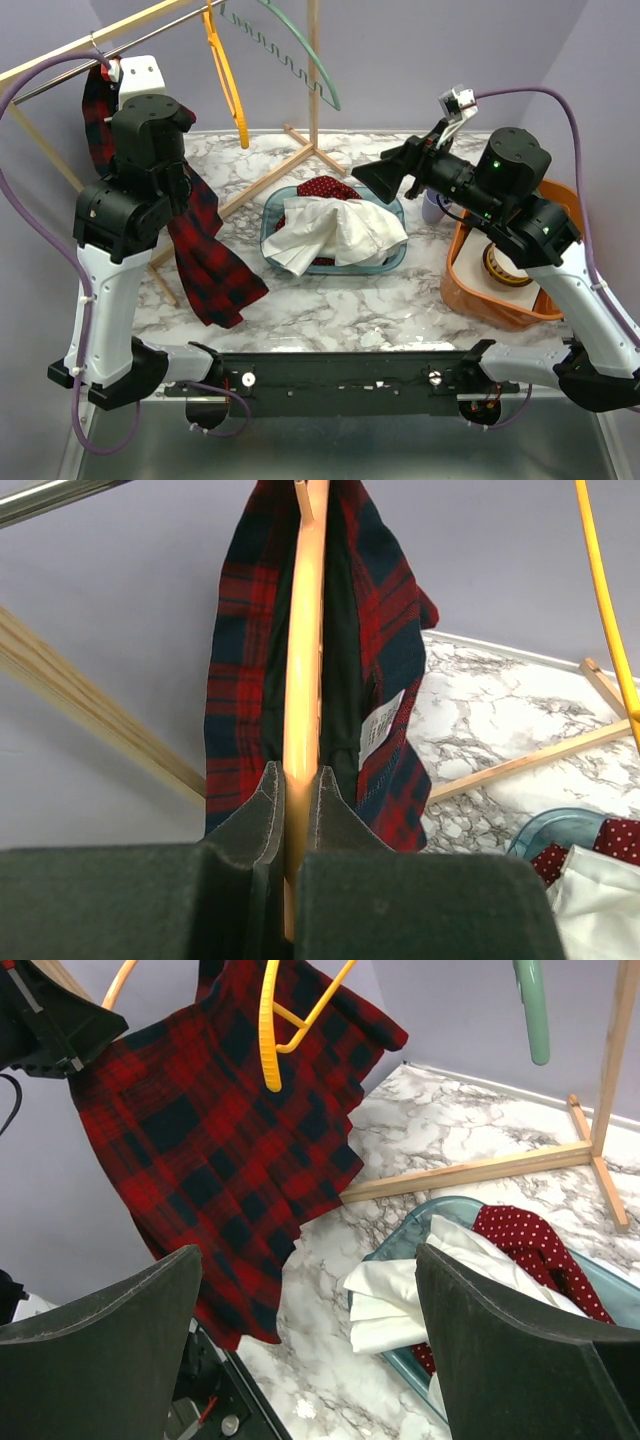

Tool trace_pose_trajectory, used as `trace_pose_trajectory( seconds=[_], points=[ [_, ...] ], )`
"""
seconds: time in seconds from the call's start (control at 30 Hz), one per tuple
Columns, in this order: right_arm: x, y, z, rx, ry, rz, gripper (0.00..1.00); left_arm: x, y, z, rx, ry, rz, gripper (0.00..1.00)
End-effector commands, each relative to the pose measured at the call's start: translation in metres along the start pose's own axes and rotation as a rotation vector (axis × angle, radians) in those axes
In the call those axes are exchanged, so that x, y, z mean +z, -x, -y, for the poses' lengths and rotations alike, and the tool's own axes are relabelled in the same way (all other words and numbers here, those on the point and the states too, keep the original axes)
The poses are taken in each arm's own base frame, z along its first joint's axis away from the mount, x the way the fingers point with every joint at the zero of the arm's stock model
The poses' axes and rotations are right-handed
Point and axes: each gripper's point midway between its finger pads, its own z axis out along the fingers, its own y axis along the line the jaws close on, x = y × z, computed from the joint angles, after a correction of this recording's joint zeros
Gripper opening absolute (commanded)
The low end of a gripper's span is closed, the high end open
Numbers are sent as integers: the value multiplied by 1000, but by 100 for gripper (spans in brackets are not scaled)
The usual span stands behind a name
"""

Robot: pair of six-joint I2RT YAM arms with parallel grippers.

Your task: Remove the skirt from the hanger

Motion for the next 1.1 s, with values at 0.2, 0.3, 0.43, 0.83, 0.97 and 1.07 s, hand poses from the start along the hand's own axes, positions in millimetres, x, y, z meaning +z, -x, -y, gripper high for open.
trace_pose_trajectory(
  seconds=[0.2,0.3,0.43,0.83,0.97,1.07],
  points=[
    [-4,2,4,-24,-27,22,94,-23,60,-15,-130,-87,198,0],
    [-6,3,4,-25,-25,32,94,-22,64,-6,-115,-129,224,0],
    [-7,0,3,-27,-17,29,94,-22,64,-8,-111,-118,223,0],
    [-20,3,-4,-52,14,58,94,-46,79,-34,-171,-137,298,0],
    [-25,4,-7,-55,29,73,95,-52,66,-34,-159,-175,266,0],
    [-28,5,-8,-64,34,70,95,-55,56,-33,-139,-204,247,0]
  ],
)
